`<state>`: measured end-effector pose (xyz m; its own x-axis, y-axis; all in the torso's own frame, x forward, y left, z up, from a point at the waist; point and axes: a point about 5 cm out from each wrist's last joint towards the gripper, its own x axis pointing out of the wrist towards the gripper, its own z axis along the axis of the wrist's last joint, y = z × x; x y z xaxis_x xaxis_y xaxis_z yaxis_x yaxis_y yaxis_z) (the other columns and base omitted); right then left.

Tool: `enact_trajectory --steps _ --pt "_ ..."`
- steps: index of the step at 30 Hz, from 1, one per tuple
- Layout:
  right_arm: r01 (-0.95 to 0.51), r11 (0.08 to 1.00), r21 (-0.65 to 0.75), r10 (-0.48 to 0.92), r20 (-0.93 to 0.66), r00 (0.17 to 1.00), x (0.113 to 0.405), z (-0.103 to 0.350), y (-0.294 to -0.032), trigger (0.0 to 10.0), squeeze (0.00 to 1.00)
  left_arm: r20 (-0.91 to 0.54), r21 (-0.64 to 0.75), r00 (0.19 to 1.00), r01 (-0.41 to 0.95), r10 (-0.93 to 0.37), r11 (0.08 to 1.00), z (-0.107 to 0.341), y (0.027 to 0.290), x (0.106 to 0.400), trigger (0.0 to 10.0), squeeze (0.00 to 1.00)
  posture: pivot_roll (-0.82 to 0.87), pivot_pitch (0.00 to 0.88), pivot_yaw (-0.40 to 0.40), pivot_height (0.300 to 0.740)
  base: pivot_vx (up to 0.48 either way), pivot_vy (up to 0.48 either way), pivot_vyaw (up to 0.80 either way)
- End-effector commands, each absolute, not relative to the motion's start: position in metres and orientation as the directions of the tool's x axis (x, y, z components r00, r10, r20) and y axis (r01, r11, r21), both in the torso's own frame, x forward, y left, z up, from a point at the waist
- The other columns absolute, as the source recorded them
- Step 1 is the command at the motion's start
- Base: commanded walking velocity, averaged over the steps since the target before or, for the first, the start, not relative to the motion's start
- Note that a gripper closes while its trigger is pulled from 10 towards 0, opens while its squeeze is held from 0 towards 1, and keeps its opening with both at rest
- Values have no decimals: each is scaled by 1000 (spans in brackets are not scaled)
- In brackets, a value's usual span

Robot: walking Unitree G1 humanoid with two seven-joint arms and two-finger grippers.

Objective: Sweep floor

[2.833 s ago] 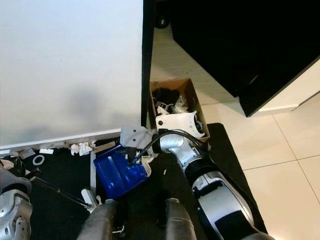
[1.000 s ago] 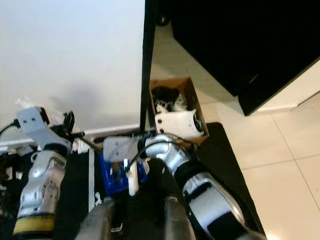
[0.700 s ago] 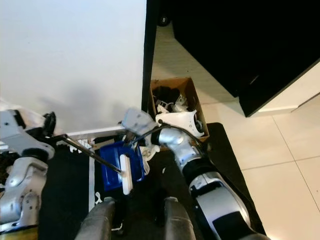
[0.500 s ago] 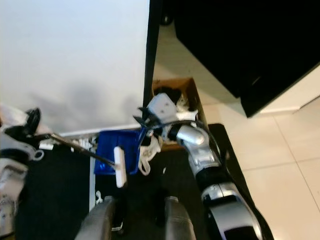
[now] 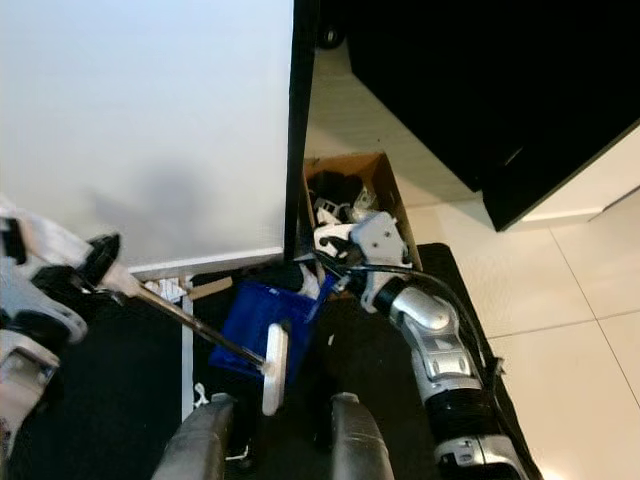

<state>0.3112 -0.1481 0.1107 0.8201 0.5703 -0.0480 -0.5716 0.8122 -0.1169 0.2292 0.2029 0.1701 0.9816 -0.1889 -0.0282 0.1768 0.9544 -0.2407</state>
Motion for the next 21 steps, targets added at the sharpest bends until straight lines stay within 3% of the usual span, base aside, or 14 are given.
enact_trajectory --steps 1,8,13,16,17,21 --pt "-509 853 -118 510 -20 860 309 115 -154 10000 0 -64 -249 989 116 -136 961 162 201 232 10000 0 41 238 -11 740 0 0 0" --pt "-454 879 -144 450 -58 891 310 107 -160 10000 0 108 -368 939 344 -327 864 192 176 229 10000 0 44 222 -15 740 0 0 0" --pt "-450 879 -156 444 -72 893 310 105 -156 10000 0 243 -485 916 400 -319 778 216 181 231 10000 0 42 220 -20 740 0 0 0" --pt "-451 880 -149 445 -74 893 309 105 -155 10000 0 236 -433 920 387 -313 814 220 186 233 10000 0 48 218 -22 740 0 0 0" --pt "-454 879 -149 447 -79 891 309 104 -154 10000 0 179 -294 927 370 -330 881 220 193 233 10000 0 57 216 -27 740 0 0 0" --pt "-456 877 -148 449 -79 890 310 104 -154 10000 0 104 -126 931 361 -350 924 216 200 232 10000 0 59 215 -28 740 0 0 0"
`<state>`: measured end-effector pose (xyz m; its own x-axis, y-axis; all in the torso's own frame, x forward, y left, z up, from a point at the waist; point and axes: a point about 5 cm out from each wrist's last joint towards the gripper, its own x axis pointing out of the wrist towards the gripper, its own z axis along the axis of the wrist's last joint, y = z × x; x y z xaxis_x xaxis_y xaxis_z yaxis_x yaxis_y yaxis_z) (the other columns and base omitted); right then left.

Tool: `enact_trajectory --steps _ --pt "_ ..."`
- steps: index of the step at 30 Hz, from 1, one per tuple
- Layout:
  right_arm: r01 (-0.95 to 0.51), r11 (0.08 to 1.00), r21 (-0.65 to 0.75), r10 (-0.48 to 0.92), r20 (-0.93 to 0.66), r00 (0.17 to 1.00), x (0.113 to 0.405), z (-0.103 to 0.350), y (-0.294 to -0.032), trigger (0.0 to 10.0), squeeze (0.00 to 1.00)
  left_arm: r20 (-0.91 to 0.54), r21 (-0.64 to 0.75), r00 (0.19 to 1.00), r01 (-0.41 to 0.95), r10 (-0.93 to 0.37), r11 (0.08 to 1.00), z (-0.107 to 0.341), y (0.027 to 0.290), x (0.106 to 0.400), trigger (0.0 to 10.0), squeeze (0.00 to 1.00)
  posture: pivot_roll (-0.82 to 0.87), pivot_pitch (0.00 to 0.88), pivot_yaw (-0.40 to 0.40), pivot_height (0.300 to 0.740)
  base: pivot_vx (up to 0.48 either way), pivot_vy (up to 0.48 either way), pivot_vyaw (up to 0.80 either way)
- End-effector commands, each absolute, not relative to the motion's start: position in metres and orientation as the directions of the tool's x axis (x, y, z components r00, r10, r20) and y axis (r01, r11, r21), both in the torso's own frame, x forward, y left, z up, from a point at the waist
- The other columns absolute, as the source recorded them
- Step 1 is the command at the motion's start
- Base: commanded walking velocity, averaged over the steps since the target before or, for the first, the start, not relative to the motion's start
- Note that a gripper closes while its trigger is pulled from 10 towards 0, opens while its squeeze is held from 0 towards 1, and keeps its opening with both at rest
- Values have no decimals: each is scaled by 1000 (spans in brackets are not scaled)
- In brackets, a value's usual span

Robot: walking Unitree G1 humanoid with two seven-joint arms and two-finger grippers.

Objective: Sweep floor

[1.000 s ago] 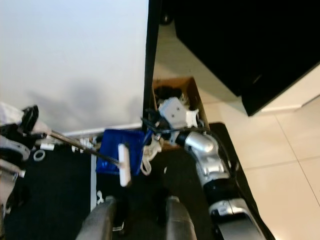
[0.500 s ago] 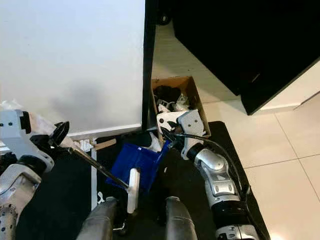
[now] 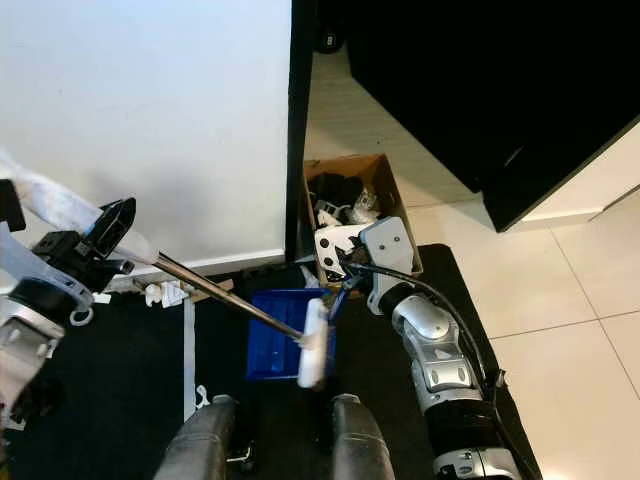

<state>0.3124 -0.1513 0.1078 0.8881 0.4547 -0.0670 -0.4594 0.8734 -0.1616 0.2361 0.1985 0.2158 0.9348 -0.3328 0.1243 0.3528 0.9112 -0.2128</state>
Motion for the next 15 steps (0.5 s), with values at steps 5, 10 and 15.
enact_trajectory --steps 5,10,15 --pt "-488 863 -132 483 -74 873 311 112 -156 10000 0 -18 53 966 260 -260 964 197 214 238 10000 0 60 212 -27 740 0 0 0" --pt "-552 820 -154 544 -91 834 304 118 -160 10000 0 -65 80 987 150 -145 986 174 219 245 10000 0 49 212 -24 740 0 0 0" --pt "-576 802 -162 563 -122 818 295 123 -176 10000 0 -112 77 994 21 -12 997 145 231 250 10000 0 26 209 -24 740 0 0 0"
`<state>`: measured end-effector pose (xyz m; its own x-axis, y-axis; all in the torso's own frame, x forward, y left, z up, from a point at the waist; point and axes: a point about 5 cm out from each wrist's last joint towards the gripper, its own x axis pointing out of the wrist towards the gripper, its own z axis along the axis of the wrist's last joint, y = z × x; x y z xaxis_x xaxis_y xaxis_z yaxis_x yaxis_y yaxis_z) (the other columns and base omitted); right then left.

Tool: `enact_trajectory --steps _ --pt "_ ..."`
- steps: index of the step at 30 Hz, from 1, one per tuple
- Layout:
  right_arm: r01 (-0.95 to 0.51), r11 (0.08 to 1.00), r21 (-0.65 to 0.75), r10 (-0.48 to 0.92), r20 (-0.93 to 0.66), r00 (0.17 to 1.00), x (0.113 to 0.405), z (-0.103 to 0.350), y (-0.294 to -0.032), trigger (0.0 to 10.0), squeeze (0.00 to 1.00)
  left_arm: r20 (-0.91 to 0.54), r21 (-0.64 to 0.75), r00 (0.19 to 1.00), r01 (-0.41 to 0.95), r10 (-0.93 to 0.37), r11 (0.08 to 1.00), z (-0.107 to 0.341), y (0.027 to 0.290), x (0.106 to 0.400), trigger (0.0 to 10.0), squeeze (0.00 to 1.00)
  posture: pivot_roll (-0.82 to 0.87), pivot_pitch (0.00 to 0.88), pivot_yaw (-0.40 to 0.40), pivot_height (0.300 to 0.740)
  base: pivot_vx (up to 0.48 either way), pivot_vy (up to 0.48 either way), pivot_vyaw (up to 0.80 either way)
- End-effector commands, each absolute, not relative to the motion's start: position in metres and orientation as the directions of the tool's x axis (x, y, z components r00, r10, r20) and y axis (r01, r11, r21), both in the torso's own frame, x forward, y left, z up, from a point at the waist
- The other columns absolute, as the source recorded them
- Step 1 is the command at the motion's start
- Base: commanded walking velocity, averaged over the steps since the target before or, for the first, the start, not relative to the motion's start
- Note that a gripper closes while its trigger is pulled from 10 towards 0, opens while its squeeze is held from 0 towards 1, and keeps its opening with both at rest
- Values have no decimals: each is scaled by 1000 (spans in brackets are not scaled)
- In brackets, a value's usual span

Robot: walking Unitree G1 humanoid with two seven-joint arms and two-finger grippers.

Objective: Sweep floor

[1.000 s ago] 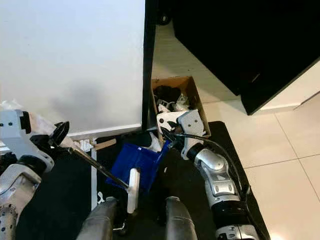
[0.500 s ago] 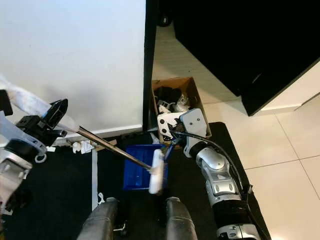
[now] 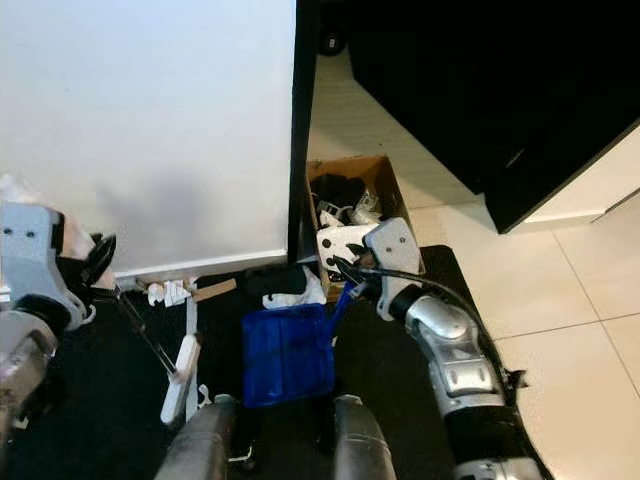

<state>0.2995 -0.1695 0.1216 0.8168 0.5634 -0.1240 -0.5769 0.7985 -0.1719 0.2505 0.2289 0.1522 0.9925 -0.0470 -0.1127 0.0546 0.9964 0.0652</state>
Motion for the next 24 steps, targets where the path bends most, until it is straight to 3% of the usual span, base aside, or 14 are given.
enact_trajectory --steps 1,6,9,15,24 --pt "-576 802 -162 563 -122 818 295 123 -176 10000 0 -112 77 994 21 -12 997 145 231 250 10000 0 26 209 -24 740 0 0 0" --pt "-456 877 -151 435 -152 887 293 114 -210 10000 0 -125 129 991 -34 50 991 122 231 255 10000 0 6 206 -14 740 0 0 0" --pt "-434 891 -134 413 -159 897 293 111 -215 10000 0 -123 155 990 -50 69 987 118 231 256 10000 0 7 204 -10 740 0 0 0" --pt "-456 881 -121 436 -163 885 294 113 -211 10000 0 -86 168 988 -111 127 980 114 236 258 10000 0 16 193 -9 740 0 0 0" --pt "-435 893 -111 425 -107 899 307 122 -207 10000 0 -59 28 987 -151 153 988 114 232 258 10000 0 15 187 -21 740 0 0 0"
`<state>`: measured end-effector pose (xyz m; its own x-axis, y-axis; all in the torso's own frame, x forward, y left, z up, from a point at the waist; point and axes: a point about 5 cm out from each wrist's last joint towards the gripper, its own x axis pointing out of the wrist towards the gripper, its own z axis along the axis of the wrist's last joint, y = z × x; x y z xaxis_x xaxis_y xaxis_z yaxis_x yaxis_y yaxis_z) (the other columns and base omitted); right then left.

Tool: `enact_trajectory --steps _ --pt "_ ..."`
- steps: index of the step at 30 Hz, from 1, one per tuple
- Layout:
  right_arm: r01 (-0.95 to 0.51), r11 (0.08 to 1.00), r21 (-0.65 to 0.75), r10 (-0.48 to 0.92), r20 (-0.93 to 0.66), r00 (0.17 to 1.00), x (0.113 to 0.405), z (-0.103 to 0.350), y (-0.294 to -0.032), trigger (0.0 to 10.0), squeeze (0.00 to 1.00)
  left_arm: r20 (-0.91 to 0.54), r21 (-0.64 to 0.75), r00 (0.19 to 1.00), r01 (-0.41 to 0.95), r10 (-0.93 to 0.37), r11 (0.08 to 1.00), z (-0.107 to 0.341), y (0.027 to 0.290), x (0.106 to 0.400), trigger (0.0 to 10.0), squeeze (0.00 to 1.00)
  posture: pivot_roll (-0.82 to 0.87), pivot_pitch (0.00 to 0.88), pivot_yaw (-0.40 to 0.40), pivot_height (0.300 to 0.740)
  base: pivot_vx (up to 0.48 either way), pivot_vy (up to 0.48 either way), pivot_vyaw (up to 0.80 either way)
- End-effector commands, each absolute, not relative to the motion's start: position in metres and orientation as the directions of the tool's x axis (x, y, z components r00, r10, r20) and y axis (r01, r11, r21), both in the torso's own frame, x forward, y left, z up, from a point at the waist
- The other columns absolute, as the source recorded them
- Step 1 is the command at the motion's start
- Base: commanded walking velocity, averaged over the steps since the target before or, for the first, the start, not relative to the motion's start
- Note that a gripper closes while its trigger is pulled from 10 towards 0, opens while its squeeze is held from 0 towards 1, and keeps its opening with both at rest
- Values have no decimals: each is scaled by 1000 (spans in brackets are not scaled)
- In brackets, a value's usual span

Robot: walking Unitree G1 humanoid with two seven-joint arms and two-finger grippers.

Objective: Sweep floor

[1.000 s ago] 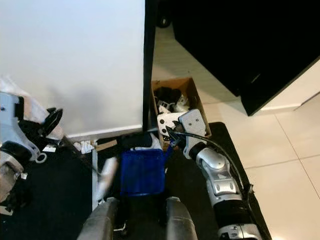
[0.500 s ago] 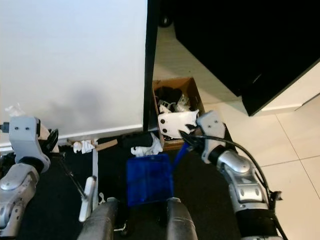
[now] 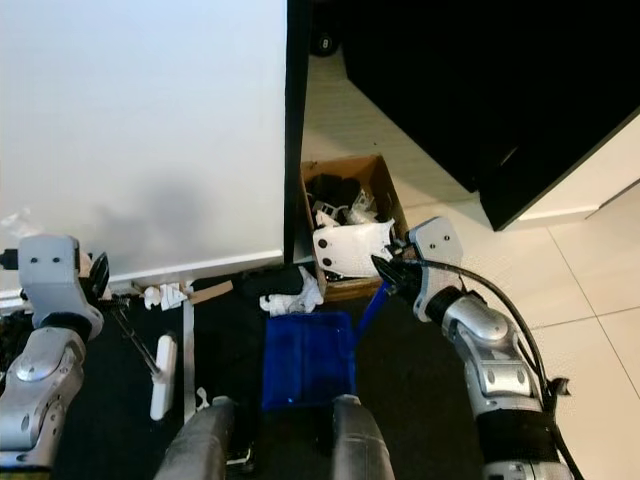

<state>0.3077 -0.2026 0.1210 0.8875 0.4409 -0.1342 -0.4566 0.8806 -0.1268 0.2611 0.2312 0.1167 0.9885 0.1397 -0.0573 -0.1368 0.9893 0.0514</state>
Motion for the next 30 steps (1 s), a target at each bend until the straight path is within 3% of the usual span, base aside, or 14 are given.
enact_trajectory --steps 1,17,30 --pt "-434 894 -109 425 -98 900 308 123 -206 10000 0 -58 21 987 -150 151 989 114 231 258 10000 0 15 187 -21 740 0 0 0" --pt "-456 887 -73 450 -78 889 316 120 -186 10000 0 -46 15 984 -174 174 985 111 229 256 10000 0 36 181 -35 740 0 0 0" --pt "-465 883 -71 459 -82 885 316 118 -184 10000 0 -43 18 984 -170 171 985 111 228 255 10000 0 40 178 -38 740 -280 0 0"
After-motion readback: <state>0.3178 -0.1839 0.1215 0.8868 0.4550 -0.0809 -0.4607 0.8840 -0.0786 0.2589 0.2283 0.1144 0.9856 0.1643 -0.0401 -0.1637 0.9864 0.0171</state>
